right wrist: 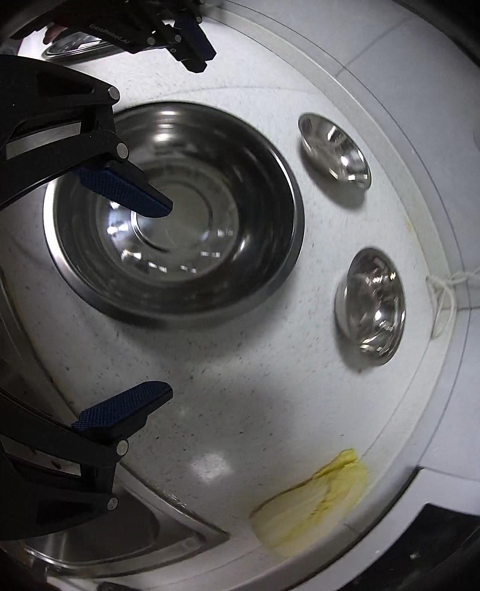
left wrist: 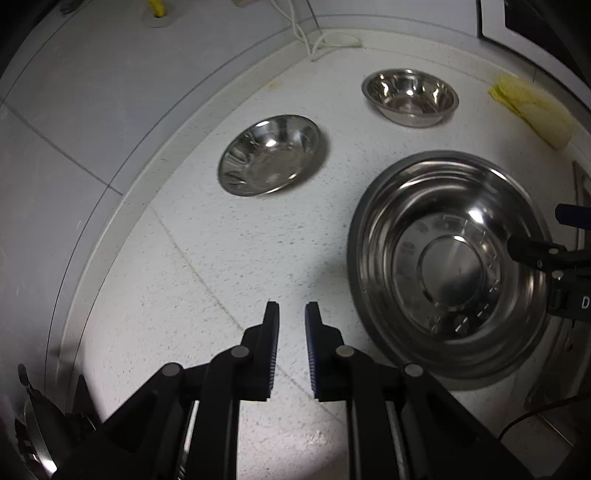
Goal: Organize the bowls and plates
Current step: 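Move both grippers toward the large steel bowl on the counter, then close the right gripper on the large bowl rim while the left gripper grips it too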
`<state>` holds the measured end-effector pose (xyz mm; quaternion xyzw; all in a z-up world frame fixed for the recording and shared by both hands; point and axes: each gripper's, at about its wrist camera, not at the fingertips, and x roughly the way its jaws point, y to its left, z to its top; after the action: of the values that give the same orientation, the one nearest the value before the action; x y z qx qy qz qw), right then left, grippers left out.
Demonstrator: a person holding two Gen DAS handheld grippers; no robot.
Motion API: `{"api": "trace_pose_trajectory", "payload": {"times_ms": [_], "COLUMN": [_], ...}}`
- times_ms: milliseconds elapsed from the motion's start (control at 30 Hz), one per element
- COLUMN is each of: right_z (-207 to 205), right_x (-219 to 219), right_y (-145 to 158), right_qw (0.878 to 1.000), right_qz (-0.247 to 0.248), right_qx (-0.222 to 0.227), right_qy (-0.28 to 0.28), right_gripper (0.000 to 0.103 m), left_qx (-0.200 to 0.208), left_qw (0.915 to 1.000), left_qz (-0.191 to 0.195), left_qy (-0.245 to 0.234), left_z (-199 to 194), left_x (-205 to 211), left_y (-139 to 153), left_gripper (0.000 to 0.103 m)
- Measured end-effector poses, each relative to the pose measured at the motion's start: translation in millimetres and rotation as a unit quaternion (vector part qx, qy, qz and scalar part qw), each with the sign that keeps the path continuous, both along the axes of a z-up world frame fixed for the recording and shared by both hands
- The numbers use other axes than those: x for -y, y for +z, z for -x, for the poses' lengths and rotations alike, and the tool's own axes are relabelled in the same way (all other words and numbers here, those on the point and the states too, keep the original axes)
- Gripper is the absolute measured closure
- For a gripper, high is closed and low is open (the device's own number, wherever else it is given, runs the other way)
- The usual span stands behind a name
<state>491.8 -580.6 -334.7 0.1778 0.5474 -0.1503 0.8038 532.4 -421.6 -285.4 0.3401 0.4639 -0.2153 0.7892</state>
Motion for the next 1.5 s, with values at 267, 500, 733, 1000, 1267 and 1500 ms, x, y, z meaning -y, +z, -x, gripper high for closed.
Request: {"api": "trace_pose_trajectory", "payload": {"times_ms": [267,500,733,1000,1267,1500], "right_z": [-5,-11,-25,-25,-10,-17], "right_x": [17,23,16,11,-1,-42], "right_y": [-26,-38,-39,-31,-29,-12], "right_qw": [0.999,0.998,0.998,0.999,0.997,0.995], "right_qz": [-0.030,-0.061,-0.051,-0.035,-0.061,-0.068], "right_qx": [-0.015,-0.017,-0.024,-0.032,-0.033,-0.022], "right_qy": [-0.015,-0.027,-0.004,0.006,0.018,0.074], "right_gripper": [0.016,0.015,0.019,0.078,0.083,0.095], "left_qx": [-0.023,-0.066,-0.116,-0.128,-0.119,-0.115], "left_qw": [0.9994,0.9974,0.9917,0.9896,0.9896,0.9884], "left_qz": [-0.024,-0.025,0.006,0.022,0.017,0.031], "left_qy": [-0.005,0.018,0.055,0.062,0.078,0.094], "left_z": [-10,-32,-60,-72,-57,-42], "left_x": [16,20,19,13,-11,-42], "left_y": [-25,-44,-50,-50,-38,-15], "left_gripper": [0.089,0.089,0.093,0.103,0.103,0.103]}}
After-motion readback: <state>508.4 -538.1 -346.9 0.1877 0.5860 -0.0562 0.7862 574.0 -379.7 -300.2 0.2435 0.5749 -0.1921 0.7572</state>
